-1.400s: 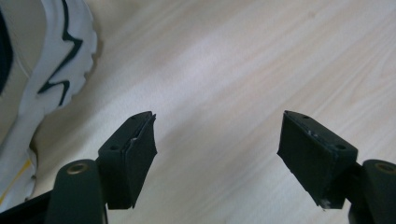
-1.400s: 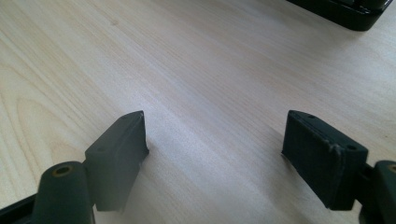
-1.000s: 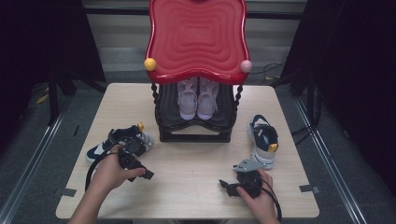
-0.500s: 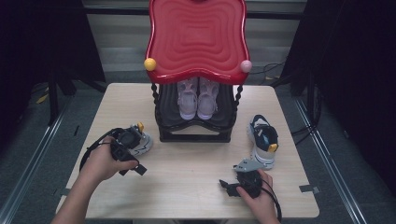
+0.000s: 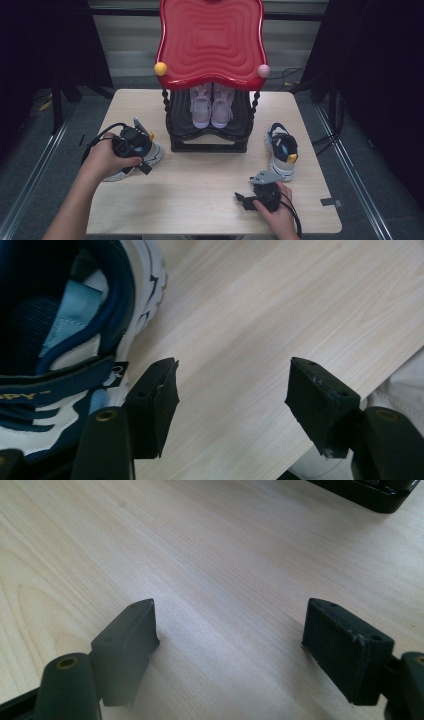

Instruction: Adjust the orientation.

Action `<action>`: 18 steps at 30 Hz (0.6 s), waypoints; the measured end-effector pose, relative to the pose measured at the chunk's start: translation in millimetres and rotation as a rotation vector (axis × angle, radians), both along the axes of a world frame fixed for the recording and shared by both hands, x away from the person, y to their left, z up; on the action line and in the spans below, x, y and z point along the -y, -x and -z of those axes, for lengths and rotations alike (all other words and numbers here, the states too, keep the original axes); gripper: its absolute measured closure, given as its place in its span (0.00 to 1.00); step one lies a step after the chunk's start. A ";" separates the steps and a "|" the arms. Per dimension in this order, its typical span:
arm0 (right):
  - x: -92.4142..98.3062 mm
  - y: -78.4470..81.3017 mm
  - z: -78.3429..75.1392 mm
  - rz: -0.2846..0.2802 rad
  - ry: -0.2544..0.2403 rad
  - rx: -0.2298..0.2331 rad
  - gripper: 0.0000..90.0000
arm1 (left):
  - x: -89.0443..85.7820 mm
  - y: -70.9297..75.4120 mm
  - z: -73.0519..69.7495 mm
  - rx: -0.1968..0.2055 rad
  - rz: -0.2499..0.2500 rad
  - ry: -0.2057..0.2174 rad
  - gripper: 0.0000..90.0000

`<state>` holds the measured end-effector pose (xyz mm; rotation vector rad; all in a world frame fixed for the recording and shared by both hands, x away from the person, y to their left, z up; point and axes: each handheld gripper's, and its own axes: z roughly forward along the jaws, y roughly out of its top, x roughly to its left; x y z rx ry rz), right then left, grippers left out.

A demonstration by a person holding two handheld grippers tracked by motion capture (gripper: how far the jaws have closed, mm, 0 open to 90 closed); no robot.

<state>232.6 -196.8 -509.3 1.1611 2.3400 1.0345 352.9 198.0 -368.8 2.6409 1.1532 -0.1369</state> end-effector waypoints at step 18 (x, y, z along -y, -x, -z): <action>0.1 -0.3 0.2 -0.002 0.001 0.005 0.24 | -2.0 -46.4 15.0 0.060 -0.070 -0.034 0.51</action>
